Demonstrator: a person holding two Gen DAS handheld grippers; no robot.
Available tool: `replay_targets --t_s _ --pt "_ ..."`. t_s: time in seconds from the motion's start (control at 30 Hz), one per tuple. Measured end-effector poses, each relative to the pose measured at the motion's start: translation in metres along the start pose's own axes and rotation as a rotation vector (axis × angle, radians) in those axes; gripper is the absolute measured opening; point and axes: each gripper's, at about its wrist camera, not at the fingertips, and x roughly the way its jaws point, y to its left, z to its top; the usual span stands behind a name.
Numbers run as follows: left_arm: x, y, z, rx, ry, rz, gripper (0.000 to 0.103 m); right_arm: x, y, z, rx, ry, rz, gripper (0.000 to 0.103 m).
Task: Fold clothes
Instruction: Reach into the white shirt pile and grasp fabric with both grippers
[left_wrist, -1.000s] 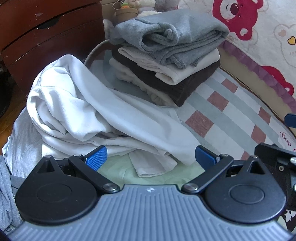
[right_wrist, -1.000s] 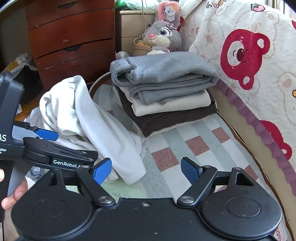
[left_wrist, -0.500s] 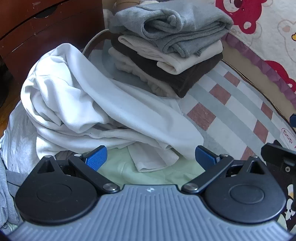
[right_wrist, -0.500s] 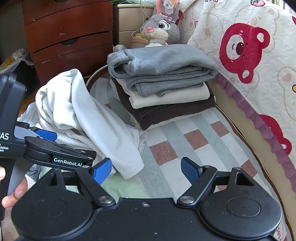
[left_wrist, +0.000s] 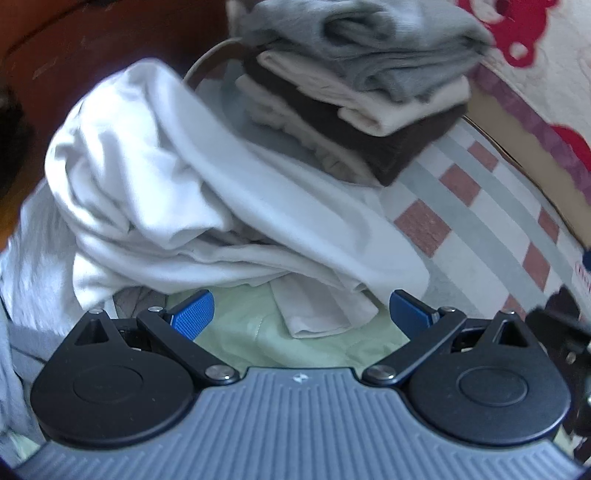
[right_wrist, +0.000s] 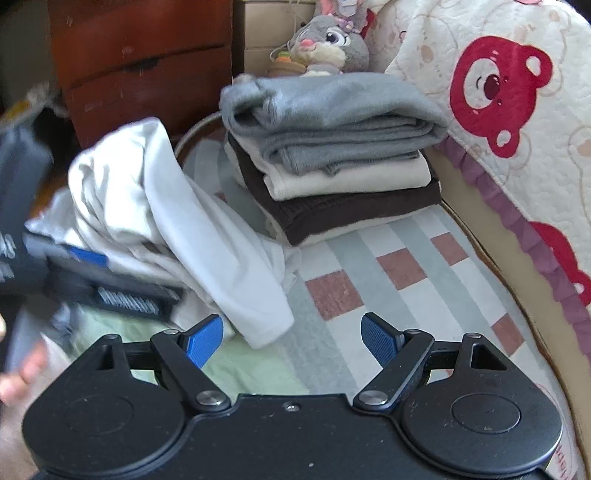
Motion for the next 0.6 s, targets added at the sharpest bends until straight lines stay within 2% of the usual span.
replay_targets --t_s 0.07,0.13,0.23,0.3,0.37,0.43,0.57,0.6 --pt "0.005 0.018 0.000 -0.091 -0.003 -0.040 0.103 0.004 0.005 -0.005 -0.096 -0.024 -0.092 0.085" --pt "0.009 0.042 -0.002 -0.207 -0.033 -0.045 0.102 0.005 0.008 -0.009 -0.189 -0.079 -0.123 0.085" --pt "0.008 0.073 -0.006 -0.329 -0.131 0.000 0.099 0.010 0.009 -0.010 -0.235 -0.142 -0.022 0.085" --pt "0.010 0.083 -0.007 -0.334 -0.163 0.068 0.090 0.018 0.015 -0.010 -0.276 -0.178 0.063 0.085" --pt "0.012 0.091 -0.007 -0.315 -0.186 0.157 0.064 0.031 0.030 -0.009 -0.345 -0.186 0.127 0.085" --pt "0.018 0.097 -0.006 -0.300 -0.190 0.228 0.055 0.046 0.045 -0.005 -0.402 -0.178 0.187 0.085" --pt "0.034 0.110 -0.006 -0.331 -0.164 0.231 0.037 0.084 0.078 0.007 -0.486 -0.156 0.279 0.085" --pt "0.039 0.113 -0.007 -0.337 -0.151 0.225 0.037 0.096 0.085 0.010 -0.513 -0.155 0.283 0.085"
